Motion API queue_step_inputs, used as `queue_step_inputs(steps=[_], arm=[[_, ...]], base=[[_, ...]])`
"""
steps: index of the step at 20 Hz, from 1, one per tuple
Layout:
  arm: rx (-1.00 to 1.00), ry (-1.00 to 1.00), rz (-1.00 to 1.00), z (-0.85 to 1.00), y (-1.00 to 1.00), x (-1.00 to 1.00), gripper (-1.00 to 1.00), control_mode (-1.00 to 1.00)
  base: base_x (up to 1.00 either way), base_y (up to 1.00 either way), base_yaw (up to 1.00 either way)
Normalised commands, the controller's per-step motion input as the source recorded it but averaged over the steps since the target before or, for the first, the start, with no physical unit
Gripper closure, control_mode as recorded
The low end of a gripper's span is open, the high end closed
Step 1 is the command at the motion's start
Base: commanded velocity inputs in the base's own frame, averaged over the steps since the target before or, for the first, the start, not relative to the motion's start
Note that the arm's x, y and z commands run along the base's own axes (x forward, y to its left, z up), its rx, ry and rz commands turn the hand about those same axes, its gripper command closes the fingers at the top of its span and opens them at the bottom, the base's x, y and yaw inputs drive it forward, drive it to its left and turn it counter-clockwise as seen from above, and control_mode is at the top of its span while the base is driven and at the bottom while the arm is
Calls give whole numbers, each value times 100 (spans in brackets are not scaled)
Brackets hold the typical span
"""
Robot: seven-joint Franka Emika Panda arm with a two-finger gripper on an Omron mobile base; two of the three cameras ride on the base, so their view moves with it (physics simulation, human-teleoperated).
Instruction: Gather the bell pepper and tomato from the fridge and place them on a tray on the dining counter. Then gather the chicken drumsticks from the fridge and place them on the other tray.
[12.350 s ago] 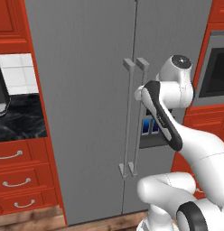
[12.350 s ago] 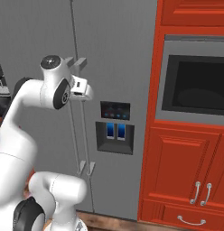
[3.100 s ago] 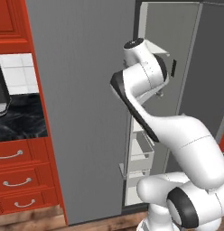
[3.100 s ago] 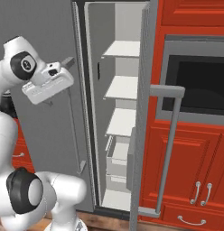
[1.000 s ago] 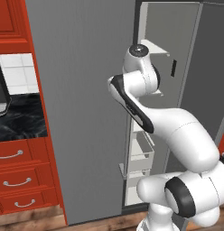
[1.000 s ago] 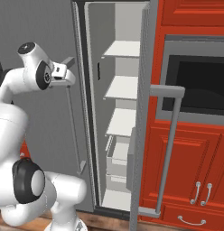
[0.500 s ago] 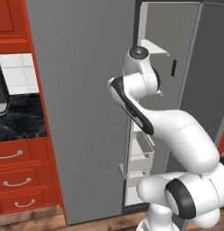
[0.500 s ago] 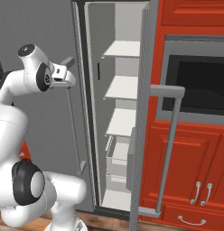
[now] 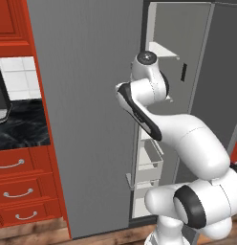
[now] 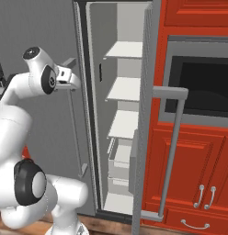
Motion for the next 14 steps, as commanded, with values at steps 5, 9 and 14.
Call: queue_step_inputs(steps=[5,9,14], arm=[[0,0,0,-17,-3,29,-100,-100],[0,-1,0,-8,0,39,-100,-100],[0,-1,0,-15,0,45,-100,-100]], base=[[0,0,0],[0,0,0],[0,0,0]])
